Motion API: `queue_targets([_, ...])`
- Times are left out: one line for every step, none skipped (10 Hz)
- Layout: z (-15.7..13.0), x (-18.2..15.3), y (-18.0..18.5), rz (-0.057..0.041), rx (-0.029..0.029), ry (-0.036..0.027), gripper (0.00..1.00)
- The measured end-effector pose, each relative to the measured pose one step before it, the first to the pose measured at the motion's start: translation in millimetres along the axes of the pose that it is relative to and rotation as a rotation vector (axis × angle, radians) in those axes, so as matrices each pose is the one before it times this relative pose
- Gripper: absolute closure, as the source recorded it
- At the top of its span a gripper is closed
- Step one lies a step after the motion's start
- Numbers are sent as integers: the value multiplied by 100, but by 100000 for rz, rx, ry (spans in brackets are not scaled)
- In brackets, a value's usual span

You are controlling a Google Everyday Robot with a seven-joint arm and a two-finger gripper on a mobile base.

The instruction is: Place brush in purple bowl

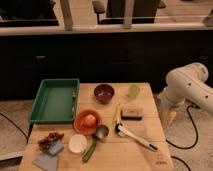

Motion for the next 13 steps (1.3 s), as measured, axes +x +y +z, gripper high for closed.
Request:
queue_targets([-2, 5, 2, 10, 3, 5, 20])
queue_targets([2, 6, 5, 10, -5, -1, 20])
queue_targets([1, 2, 0, 1, 0, 3, 20])
queue_targets([-2, 0, -1, 1, 3, -1, 20])
queue_targets([138, -110, 233, -26, 189, 59, 20])
queue_targets([345, -450, 548, 11, 492, -78, 20])
queue_targets([537, -672, 912, -63, 296, -105, 20])
queue_targets([254, -446, 663, -178, 324, -31, 20])
queue_targets([30, 23, 74, 35, 195, 27, 20])
queue_targets([42, -18, 14, -61, 114, 7, 20])
queue_targets([45, -120, 4, -204, 182, -129, 20])
queue_targets([332, -122, 363, 79, 401, -372, 20])
queue_targets([589, -87, 641, 237, -16, -523, 20])
